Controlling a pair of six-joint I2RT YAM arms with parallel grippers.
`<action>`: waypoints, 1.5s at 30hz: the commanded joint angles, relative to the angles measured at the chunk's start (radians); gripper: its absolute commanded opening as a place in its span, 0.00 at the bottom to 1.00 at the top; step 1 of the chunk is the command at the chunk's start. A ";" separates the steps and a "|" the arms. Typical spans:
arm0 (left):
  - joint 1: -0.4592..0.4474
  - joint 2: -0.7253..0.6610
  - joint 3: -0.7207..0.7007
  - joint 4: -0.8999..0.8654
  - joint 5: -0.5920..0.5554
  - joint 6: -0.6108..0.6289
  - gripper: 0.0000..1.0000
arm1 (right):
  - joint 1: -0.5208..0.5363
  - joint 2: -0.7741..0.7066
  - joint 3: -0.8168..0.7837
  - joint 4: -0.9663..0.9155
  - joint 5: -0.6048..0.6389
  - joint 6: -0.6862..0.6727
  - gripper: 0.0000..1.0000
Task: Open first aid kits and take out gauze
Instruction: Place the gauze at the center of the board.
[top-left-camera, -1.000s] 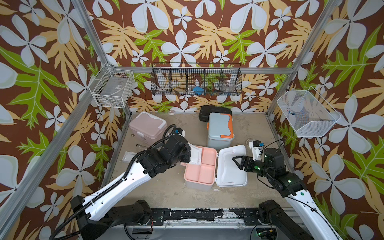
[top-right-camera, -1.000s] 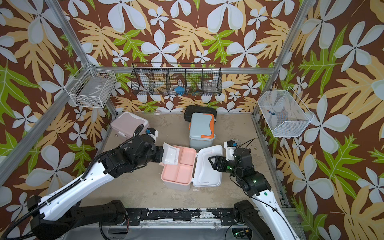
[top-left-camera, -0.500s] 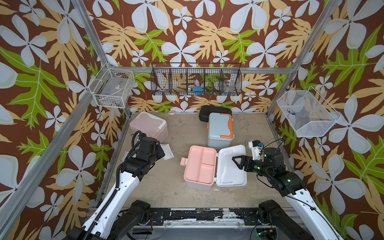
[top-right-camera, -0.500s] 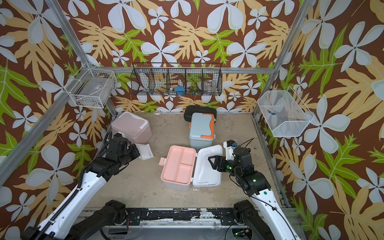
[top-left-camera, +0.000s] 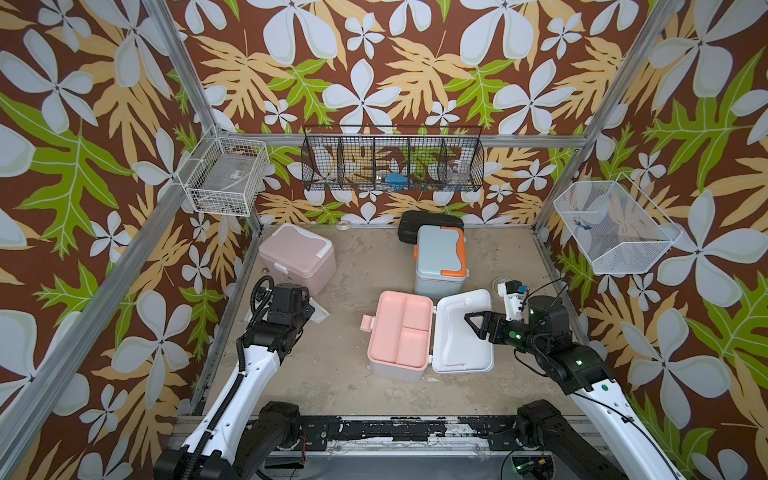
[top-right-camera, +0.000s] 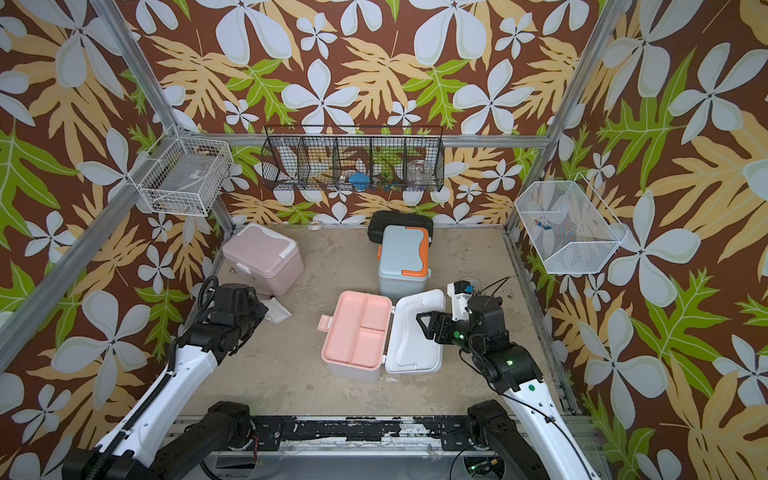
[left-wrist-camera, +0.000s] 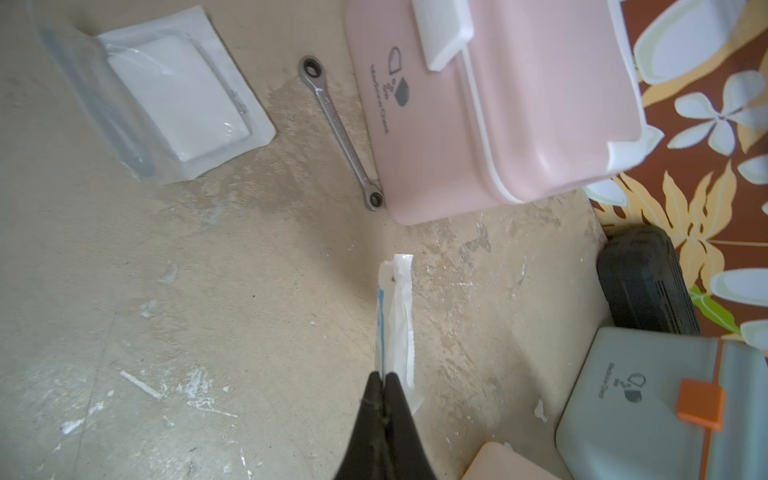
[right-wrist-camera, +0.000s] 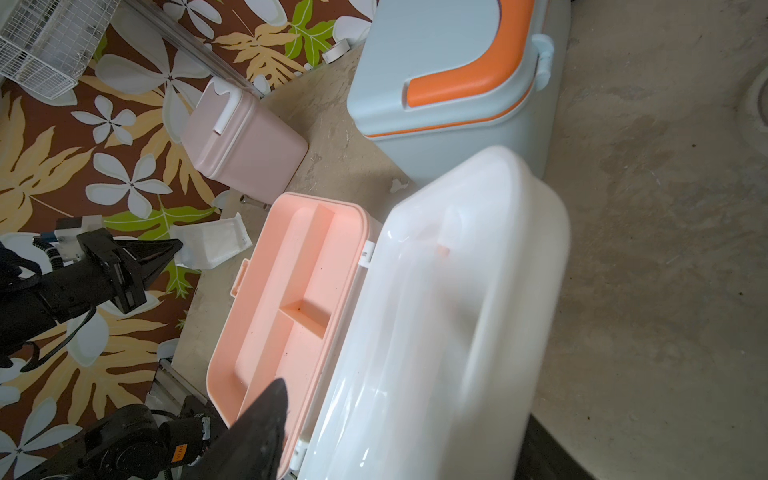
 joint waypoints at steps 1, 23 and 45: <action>0.046 0.016 -0.020 0.023 -0.036 -0.075 0.00 | 0.001 -0.001 -0.004 0.018 -0.018 -0.005 0.73; 0.181 0.240 -0.148 0.303 -0.035 -0.189 0.00 | 0.001 0.007 -0.023 0.035 -0.019 -0.004 0.73; 0.188 0.193 -0.084 0.225 -0.072 -0.002 0.63 | 0.001 0.012 -0.034 0.048 -0.024 -0.002 0.73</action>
